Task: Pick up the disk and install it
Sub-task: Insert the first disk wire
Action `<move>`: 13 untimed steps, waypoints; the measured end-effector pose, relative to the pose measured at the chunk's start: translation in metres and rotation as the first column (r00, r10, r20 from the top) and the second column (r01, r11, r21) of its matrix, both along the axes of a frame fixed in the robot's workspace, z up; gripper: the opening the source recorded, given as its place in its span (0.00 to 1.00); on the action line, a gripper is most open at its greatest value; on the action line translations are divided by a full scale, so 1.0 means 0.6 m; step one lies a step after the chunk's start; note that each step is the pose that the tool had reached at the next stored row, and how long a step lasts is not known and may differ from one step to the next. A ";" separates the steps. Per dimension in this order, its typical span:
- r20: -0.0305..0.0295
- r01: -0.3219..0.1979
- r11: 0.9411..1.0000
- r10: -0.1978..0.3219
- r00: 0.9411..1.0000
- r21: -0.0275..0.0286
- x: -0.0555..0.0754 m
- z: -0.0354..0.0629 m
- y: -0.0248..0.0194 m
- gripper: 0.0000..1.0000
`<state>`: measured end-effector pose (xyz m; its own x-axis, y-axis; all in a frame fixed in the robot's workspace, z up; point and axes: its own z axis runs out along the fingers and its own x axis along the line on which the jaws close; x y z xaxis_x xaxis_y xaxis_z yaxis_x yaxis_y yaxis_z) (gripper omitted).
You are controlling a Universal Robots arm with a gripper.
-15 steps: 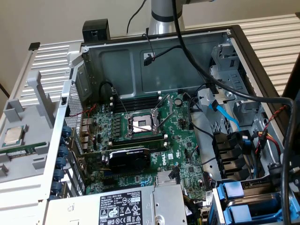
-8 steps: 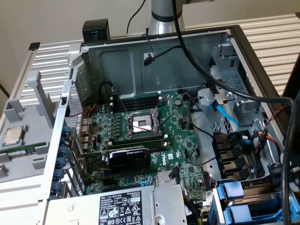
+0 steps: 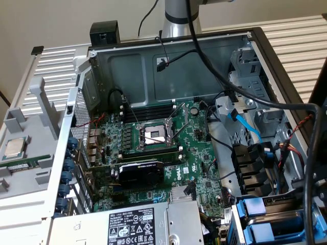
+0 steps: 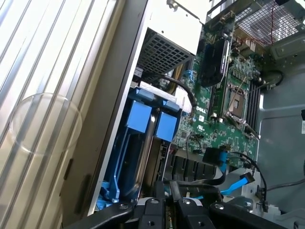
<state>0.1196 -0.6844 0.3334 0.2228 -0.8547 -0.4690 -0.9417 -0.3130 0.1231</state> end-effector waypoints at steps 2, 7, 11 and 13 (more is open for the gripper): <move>0.005 0.000 1.000 0.000 1.000 -0.001 -0.004 0.001 0.0012 0.16; 0.024 0.000 1.000 0.000 1.000 -0.013 -0.012 0.003 0.0066 0.16; 0.040 0.000 1.000 0.001 0.999 -0.023 -0.017 0.010 0.0110 0.16; 0.046 0.001 1.000 0.001 0.999 -0.028 -0.021 0.014 0.0127 0.16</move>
